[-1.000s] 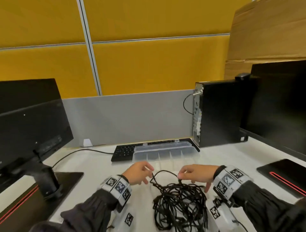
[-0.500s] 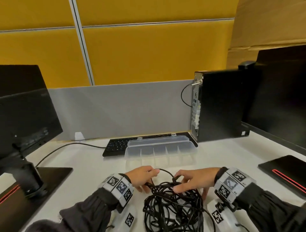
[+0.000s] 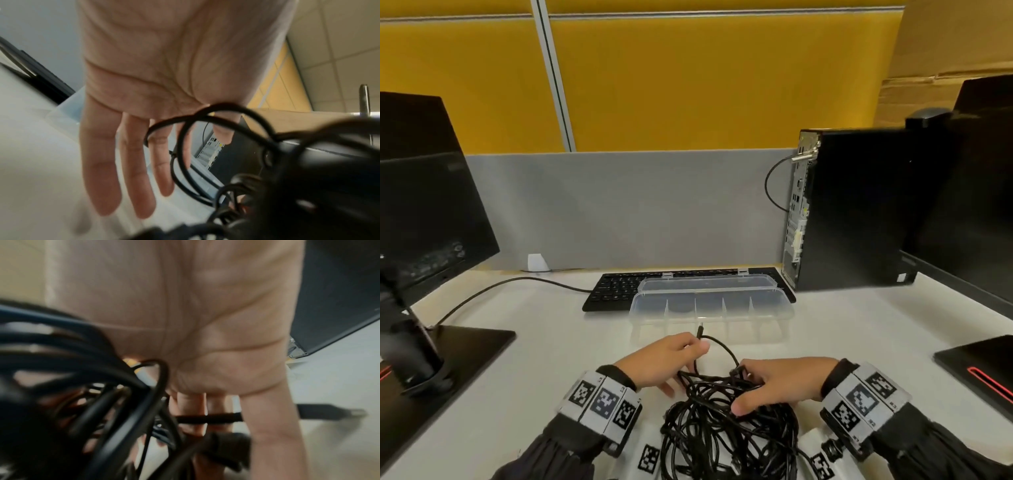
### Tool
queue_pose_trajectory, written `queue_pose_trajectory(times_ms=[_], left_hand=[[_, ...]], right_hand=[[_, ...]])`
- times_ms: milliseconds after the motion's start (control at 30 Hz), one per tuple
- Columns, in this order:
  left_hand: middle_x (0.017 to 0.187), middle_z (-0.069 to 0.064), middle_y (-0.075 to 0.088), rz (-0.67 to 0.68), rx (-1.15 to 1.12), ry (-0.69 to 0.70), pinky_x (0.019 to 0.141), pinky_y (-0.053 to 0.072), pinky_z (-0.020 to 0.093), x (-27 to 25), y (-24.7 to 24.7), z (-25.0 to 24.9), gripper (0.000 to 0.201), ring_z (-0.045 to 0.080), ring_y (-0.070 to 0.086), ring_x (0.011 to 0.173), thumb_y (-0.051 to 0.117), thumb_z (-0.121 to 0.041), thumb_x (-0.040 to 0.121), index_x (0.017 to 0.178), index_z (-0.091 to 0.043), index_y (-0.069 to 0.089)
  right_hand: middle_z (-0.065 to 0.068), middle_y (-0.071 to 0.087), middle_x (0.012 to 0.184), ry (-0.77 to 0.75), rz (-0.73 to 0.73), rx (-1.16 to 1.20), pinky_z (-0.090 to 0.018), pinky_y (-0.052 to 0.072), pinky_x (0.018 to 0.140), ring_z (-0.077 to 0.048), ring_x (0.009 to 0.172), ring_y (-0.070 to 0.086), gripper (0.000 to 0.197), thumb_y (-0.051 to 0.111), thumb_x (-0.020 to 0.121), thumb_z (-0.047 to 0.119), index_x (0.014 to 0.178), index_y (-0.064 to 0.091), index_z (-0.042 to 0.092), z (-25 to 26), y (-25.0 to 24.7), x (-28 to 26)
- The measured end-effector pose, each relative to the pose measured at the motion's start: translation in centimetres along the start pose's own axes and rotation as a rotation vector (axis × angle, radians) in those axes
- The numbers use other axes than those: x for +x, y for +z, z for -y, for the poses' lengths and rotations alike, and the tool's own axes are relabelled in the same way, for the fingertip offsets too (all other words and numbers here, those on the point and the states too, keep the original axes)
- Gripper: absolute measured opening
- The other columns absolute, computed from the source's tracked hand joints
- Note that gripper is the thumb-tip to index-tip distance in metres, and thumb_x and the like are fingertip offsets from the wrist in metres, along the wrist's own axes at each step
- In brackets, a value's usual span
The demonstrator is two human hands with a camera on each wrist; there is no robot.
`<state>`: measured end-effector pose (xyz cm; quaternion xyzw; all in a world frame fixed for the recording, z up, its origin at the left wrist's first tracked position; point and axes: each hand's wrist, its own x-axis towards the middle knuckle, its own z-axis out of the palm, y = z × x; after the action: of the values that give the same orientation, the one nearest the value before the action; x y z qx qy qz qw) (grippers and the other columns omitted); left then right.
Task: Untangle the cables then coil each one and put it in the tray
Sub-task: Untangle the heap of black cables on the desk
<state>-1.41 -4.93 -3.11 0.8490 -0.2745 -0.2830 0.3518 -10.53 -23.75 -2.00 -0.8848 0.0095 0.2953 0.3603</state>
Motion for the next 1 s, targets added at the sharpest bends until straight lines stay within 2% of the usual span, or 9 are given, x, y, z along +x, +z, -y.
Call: queue_pose_trajectory(times_ms=[167,300,433,533,600,667,733,833,1000], left_hand=[[0.115,-0.005,0.053,0.012,-0.043,0.047,0.077,0.058,0.033,-1.2,0.1,-0.2,0.039,0.022,0.061,0.106,0.041,-0.053,0.091,0.123,-0.031,0.047],[0.131,-0.014,0.042,-0.068,-0.114,0.162,0.081,0.053,0.027,-1.9,0.1,0.1,0.062,0.011,0.056,0.108,0.055,-0.071,0.067,0.124,-0.048,0.042],[0.139,-0.012,0.024,-0.293,-0.197,0.32,0.082,0.045,0.02,-2.2,0.4,0.2,0.079,0.009,0.059,0.093,0.065,-0.068,0.056,0.126,-0.06,0.029],[0.142,-0.009,0.024,-0.341,-0.321,0.377,0.091,0.045,0.028,-2.9,0.5,-0.3,0.082,0.01,0.063,0.098,0.068,-0.061,0.059,0.13,-0.057,0.027],[0.133,-0.002,0.043,-0.268,-0.47,0.366,0.085,0.052,0.035,-3.5,0.7,-0.3,0.078,0.004,0.066,0.091,0.076,-0.047,0.07,0.131,-0.054,0.028],[0.112,0.006,0.062,-0.181,-0.632,0.318,0.071,0.057,0.043,-3.7,0.8,-0.2,0.077,0.017,0.069,0.089,0.074,-0.028,0.07,0.13,-0.053,0.032],[0.099,0.01,0.067,-0.174,-0.683,0.314,0.066,0.058,0.044,-3.7,0.8,-0.1,0.078,0.024,0.07,0.084,0.072,-0.021,0.068,0.129,-0.052,0.035],[0.086,0.005,0.068,-0.244,-0.666,0.351,0.064,0.056,0.036,-3.3,1.0,-0.1,0.068,0.011,0.066,0.067,0.069,-0.013,0.076,0.127,-0.048,0.04],[0.088,0.005,0.067,-0.35,-0.654,0.366,0.056,0.052,0.025,-2.8,1.3,-0.2,0.051,0.01,0.067,0.068,0.067,-0.004,0.08,0.118,-0.033,0.05]], right_hand=[[0.002,0.058,0.119,-0.087,-0.084,0.016,-0.021,0.052,0.083,-0.014,0.105,0.059,0.053,0.067,0.077,0.05,0.117,0.046,0.021,0.3,0.3,-0.5],[-0.002,0.059,0.119,-0.155,-0.237,0.082,-0.036,0.049,0.096,-0.017,0.108,0.059,0.055,0.071,0.074,0.043,0.116,0.045,0.021,0.0,0.0,-0.7],[0.001,0.059,0.113,-0.257,-0.378,0.238,-0.017,0.052,0.079,-0.008,0.098,0.061,0.033,0.068,0.083,0.026,0.108,0.047,0.023,0.7,-0.1,-1.5],[0.004,0.06,0.11,-0.336,-0.477,0.301,-0.016,0.051,0.077,-0.005,0.098,0.06,0.031,0.068,0.084,0.027,0.107,0.047,0.024,1.2,0.7,-1.5],[0.007,0.06,0.109,-0.366,-0.537,0.323,-0.02,0.051,0.08,-0.005,0.098,0.059,0.032,0.068,0.084,0.026,0.107,0.048,0.025,1.5,1.4,-1.1],[0.009,0.06,0.109,-0.397,-0.6,0.336,-0.021,0.048,0.084,-0.005,0.1,0.058,0.03,0.068,0.083,0.024,0.105,0.049,0.028,1.8,1.8,-0.5],[0.011,0.061,0.108,-0.42,-0.635,0.357,-0.021,0.046,0.086,-0.004,0.101,0.058,0.03,0.07,0.081,0.024,0.103,0.05,0.031,2.1,1.8,-0.3],[0.01,0.064,0.11,-0.43,-0.634,0.391,-0.027,0.048,0.092,-0.005,0.103,0.06,0.041,0.075,0.075,0.032,0.108,0.052,0.03,1.9,1.5,-0.4],[0.01,0.05,0.113,-0.429,-0.605,0.45,-0.014,0.05,0.066,-0.003,0.098,0.057,0.055,0.067,0.08,0.034,0.128,0.041,0.033,1.6,1.3,-1.3]])
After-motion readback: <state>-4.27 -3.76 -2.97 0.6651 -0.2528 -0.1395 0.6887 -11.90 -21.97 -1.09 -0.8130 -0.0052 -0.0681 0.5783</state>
